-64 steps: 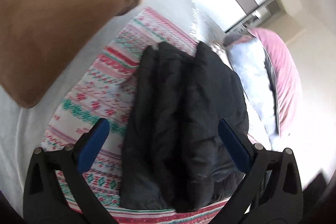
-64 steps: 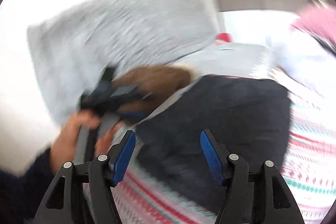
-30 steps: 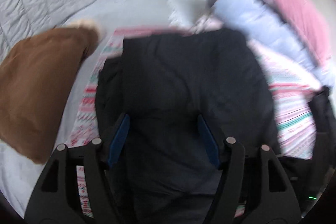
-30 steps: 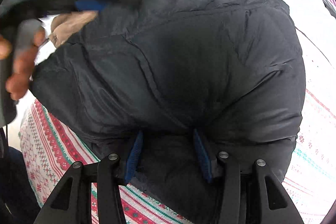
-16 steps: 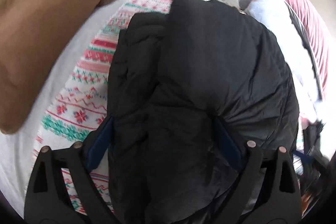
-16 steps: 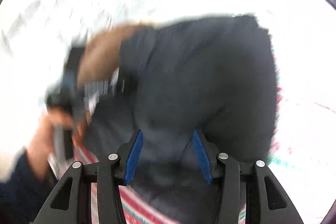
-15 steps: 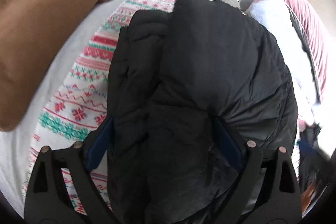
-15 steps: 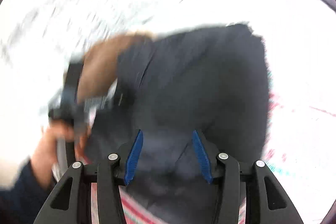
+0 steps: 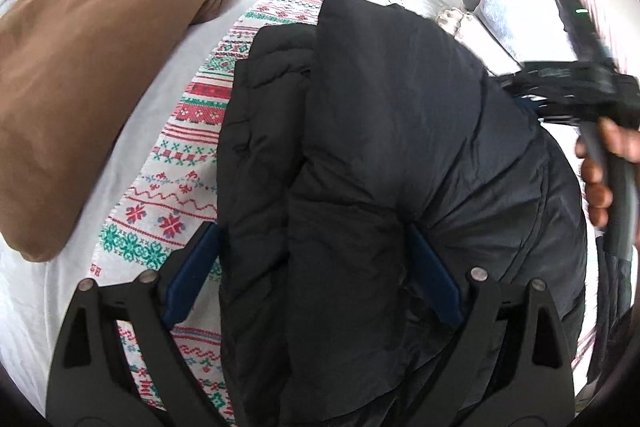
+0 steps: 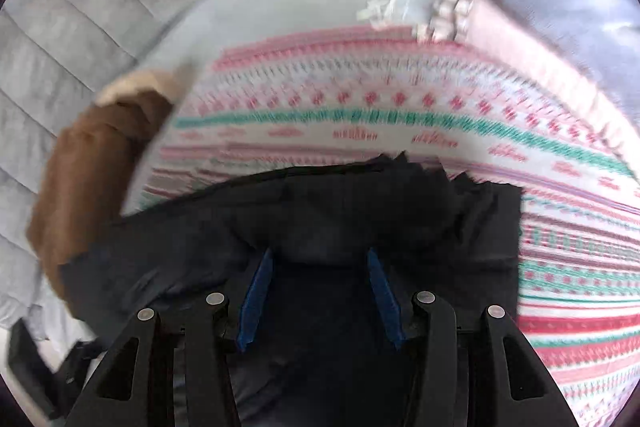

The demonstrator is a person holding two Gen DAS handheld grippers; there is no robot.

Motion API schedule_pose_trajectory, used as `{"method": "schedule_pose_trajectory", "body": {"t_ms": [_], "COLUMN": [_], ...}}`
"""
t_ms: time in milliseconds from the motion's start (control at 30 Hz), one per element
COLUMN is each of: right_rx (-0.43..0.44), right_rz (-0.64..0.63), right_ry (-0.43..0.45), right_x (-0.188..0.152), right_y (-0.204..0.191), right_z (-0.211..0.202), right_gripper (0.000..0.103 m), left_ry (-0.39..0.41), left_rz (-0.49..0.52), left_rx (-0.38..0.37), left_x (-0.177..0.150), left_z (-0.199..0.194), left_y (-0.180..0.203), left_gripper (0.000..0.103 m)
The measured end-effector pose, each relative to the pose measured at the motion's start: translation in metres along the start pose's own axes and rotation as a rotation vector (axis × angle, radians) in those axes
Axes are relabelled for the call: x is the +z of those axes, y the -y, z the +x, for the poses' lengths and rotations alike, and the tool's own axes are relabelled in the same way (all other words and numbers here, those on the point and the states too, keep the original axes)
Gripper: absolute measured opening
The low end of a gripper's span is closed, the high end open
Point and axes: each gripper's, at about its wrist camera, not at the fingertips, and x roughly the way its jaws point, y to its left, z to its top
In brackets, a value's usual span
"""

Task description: Fold large clothes

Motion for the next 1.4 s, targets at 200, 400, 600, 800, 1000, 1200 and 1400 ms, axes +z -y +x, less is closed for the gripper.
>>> {"method": "schedule_pose_trajectory", "body": {"t_ms": [200, 400, 600, 800, 1000, 1200, 1400], "right_rx": [-0.025, -0.120, -0.086, 0.129, 0.032, -0.009, 0.033], "right_rz": [-0.046, -0.099, -0.142, -0.380, -0.410, -0.420, -0.367], "right_ry": [-0.033, -0.022, 0.076, 0.103, -0.046, -0.082, -0.056], "right_x": [-0.014, -0.013, -0.019, -0.032, -0.030, -0.030, -0.030], "right_y": [0.000, -0.019, -0.046, -0.142, -0.166, -0.170, -0.161], "right_z": [0.040, 0.043, -0.005, -0.042, 0.039, 0.079, 0.079], "right_gripper": [0.050, 0.050, 0.050, 0.050, 0.051, 0.051, 0.051], "left_ry": [-0.011, -0.027, -0.063, -0.069, -0.072, -0.008, -0.021], "left_rz": [-0.009, -0.008, -0.051, -0.075, -0.229, -0.305, -0.317], "left_rx": [-0.016, -0.003, -0.048, -0.061, -0.112, -0.071, -0.018], "left_x": [0.004, 0.004, 0.004, 0.004, 0.002, 0.012, 0.008], "left_z": [0.003, 0.004, 0.006, 0.003, 0.001, -0.013, -0.006], "left_y": [-0.002, -0.005, -0.016, -0.017, -0.042, -0.063, -0.074], "left_gripper": [0.094, 0.094, 0.094, 0.094, 0.094, 0.093, 0.093]}}
